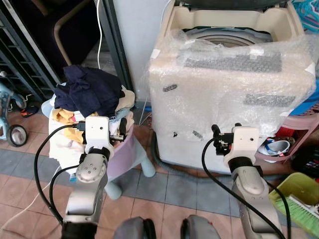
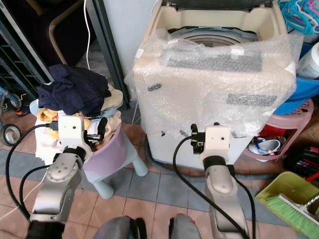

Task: Clothes washing

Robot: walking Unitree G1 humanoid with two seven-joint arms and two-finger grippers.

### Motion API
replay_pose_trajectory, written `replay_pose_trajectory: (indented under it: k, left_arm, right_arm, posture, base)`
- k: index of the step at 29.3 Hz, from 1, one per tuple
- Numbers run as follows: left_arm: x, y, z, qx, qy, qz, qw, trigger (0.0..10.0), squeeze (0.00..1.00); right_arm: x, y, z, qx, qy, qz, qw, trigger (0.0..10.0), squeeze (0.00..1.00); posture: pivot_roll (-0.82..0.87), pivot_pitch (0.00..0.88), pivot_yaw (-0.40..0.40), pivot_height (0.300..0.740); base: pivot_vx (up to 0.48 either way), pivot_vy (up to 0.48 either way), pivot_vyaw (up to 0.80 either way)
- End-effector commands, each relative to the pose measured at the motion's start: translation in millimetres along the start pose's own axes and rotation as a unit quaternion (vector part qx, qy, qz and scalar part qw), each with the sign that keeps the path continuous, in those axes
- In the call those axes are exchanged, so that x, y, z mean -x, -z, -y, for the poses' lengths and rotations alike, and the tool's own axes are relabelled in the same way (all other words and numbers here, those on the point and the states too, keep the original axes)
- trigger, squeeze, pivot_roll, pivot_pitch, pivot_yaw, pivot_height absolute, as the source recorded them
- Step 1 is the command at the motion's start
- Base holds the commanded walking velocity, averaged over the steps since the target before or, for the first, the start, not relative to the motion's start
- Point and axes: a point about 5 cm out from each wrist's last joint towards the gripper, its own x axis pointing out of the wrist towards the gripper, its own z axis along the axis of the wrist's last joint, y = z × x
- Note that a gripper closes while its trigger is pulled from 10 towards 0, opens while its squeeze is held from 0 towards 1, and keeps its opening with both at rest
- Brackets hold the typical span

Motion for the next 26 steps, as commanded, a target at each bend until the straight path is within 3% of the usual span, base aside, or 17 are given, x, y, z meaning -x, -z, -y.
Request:
replay_pose_trajectory:
  k: [1, 2, 4, 7, 11, 19, 23, 26]
  left_arm:
    - [-0.8, -1, -9.5, 0.000, -0.021, -0.009, 1.000, 10.0, 0.00]
    - [-2.4, -4, -10.7, -0.012, -0.015, -0.009, 1.000, 10.0, 0.00]
    - [-3.5, -5, -13.2, -0.010, -0.009, -0.001, 1.000, 10.0, 0.00]
    - [-2.6, -2, -15.7, 0.019, -0.002, -0.003, 1.000, 10.0, 0.00]
    - [1.6, 3, -14.5, 0.006, -0.003, 0.000, 1.000, 10.0, 0.00]
    - [-8.3, -12, -13.4, -0.016, -0.007, 0.047, 0.999, 10.0, 0.00]
    - [3.8, -3, -22.7, -0.021, -0.033, 0.041, 0.998, 10.0, 0.00]
    - [12.6, 6, -28.7, -0.031, -0.045, 0.032, 0.998, 10.0, 0.00]
  right_arm:
    - [-0.5, -2, -8.9, -0.030, -0.007, -0.002, 1.000, 10.0, 0.00]
    - [-3.2, -2, -5.8, -0.010, 0.006, -0.003, 1.000, 10.0, 0.00]
    - [-4.6, -1, -6.1, -0.017, -0.008, -0.019, 1.000, 10.0, 0.00]
    - [-4.6, -4, -7.4, -0.019, -0.023, -0.004, 1.000, 10.0, 0.00]
    - [-10.8, -18, -17.9, 0.018, -0.055, 0.048, 0.997, 10.0, 0.00]
    - [-30.7, -28, -29.0, 0.021, -0.078, 0.062, 0.995, 10.0, 0.00]
    - [-36.2, -29, -36.6, 0.011, -0.082, 0.061, 0.995, 10.0, 0.00]
    - [-34.5, -22, -37.1, 0.041, -0.067, 0.047, 0.996, 10.0, 0.00]
  posture:
    - [-0.07, 0.087, 0.074, 0.740]
    - [-0.06, 0.084, 0.063, 0.740]
    - [-0.05, 0.084, 0.059, 0.740]
    - [-0.05, 0.084, 0.058, 0.740]
    - [-0.04, 0.083, 0.048, 0.740]
    - [0.02, 0.065, 0.001, 0.740]
    - [0.05, 0.082, -0.002, 0.740]
    - [0.04, 0.098, 0.008, 0.740]
  base:
    - [0.000, 0.000, 0.00]
    - [0.000, 0.000, 0.00]
    - [0.000, 0.000, 0.00]
    - [0.000, 0.000, 0.00]
    - [0.000, 0.000, 0.80]
    - [0.000, 0.000, 0.75]
    - [0.000, 0.000, 0.00]
    - [0.000, 0.000, 0.00]
